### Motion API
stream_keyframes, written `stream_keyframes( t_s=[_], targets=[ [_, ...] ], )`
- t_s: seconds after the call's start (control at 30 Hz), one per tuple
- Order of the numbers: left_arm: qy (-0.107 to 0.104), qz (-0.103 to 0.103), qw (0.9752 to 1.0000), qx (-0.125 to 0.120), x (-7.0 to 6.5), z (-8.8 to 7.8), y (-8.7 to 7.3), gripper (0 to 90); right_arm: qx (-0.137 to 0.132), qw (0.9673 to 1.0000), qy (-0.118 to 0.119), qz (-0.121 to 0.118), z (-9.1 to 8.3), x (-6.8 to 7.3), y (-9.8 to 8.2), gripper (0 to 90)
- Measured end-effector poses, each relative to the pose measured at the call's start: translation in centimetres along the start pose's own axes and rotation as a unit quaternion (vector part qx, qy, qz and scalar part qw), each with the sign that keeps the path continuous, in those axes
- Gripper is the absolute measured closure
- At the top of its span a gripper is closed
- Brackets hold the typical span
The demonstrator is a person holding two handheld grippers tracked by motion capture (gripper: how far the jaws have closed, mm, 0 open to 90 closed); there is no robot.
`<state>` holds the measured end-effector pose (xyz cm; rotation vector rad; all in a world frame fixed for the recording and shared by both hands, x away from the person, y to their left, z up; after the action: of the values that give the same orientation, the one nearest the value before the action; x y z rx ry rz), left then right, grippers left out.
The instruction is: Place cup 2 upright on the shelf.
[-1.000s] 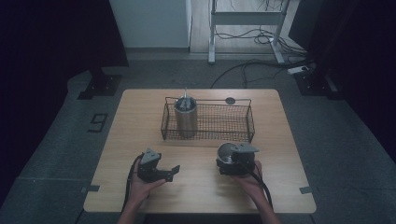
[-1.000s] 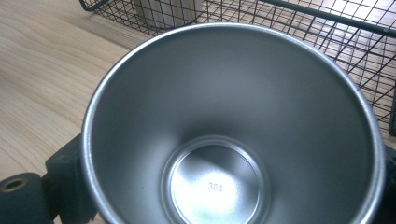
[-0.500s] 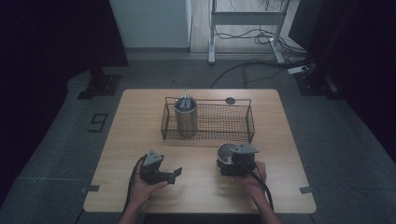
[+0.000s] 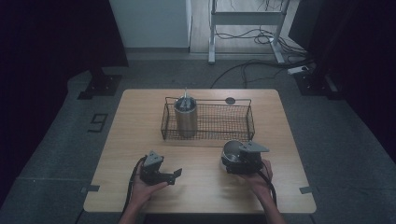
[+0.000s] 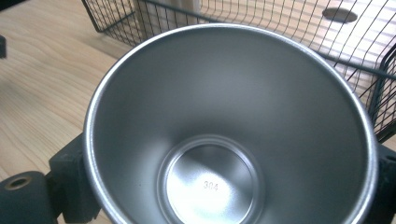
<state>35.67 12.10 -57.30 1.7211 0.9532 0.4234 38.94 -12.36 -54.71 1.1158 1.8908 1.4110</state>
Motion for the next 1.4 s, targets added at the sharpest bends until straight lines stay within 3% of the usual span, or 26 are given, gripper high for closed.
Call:
stream_keyframes(
  t_s=[0.27,0.4,0.87,1.3,1.4],
  targets=[
    [0.004,-0.008,1.0000,0.002,0.4,-0.5,-0.1,4.0,-0.013,0.9999,0.009,-0.004,-0.6,0.4,1.3,7.2],
    [0.008,-0.013,0.9999,-0.004,0.6,-0.9,0.1,4.2,-0.013,0.9996,0.022,0.011,-1.0,0.6,1.6,7.2],
    [-0.008,-0.022,0.9997,0.001,0.2,-1.1,0.4,4.8,-0.017,0.9998,0.003,0.010,-1.5,-0.1,4.7,7.2],
    [-0.016,-0.025,0.9996,0.004,-0.2,-1.3,0.5,4.9,-0.026,0.9996,0.003,0.009,-1.4,-0.6,8.3,7.2],
    [-0.030,-0.040,0.9988,-0.005,-0.5,-1.5,0.9,5.2,-0.029,0.9995,0.000,0.008,-1.4,-0.8,9.0,7.2]
  ],
)
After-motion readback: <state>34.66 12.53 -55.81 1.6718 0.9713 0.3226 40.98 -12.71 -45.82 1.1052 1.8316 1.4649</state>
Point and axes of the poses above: each handheld gripper's, and its own axes: z roughly forward along the jaws, y roughly out of its top, x roughly to its left, the point moved 10 cm from there along z, roughly forward along the jaws, and after that the axes turned 15 degrees about -x, right-handed, at the moved point
